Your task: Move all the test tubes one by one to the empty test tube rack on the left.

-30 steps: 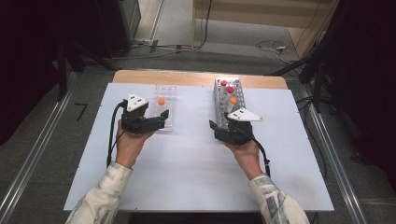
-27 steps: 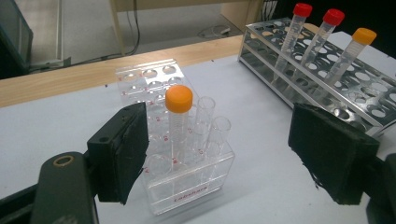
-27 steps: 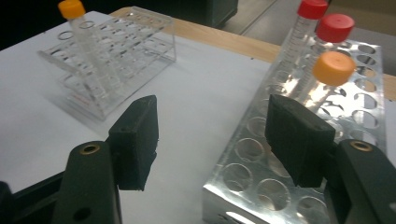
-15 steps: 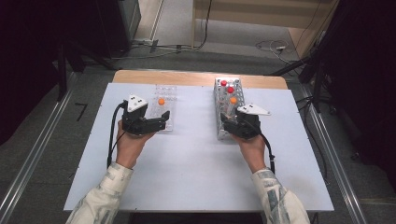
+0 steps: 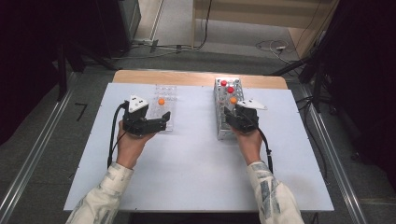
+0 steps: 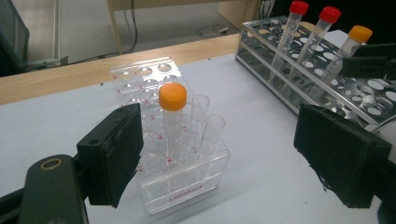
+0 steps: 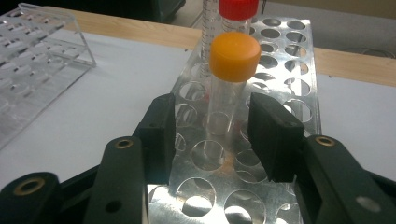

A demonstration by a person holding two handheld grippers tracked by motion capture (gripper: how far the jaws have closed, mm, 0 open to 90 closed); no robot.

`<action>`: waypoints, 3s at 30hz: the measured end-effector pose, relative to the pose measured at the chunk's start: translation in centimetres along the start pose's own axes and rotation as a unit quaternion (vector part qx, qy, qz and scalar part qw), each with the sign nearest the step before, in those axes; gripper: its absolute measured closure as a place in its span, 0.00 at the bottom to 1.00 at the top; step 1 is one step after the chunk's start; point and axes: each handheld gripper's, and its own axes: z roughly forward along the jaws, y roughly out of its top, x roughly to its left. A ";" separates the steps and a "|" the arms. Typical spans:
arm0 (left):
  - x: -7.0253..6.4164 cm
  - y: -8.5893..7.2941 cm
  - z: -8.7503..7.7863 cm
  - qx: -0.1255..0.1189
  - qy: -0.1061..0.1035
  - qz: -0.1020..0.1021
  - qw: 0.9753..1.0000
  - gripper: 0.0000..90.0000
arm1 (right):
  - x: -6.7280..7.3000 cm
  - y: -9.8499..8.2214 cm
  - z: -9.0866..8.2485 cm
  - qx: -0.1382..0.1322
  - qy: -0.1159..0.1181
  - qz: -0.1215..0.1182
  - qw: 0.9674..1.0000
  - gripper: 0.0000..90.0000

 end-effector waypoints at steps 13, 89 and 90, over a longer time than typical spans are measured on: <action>0.0 0.0 0.1 0.001 -0.001 -0.001 1.000 0.19 | 0.1 0.5 1.1 0.009 -0.018 0.014 1.000 0.72; -1.1 0.0 -0.1 -0.002 -0.015 -0.005 1.000 0.15 | 8.9 1.7 -3.4 -0.016 0.121 -0.074 0.990 0.79; -1.3 0.0 -0.1 -0.001 -0.017 -0.003 1.000 0.15 | 9.2 1.6 -3.3 -0.014 0.125 -0.076 0.989 0.79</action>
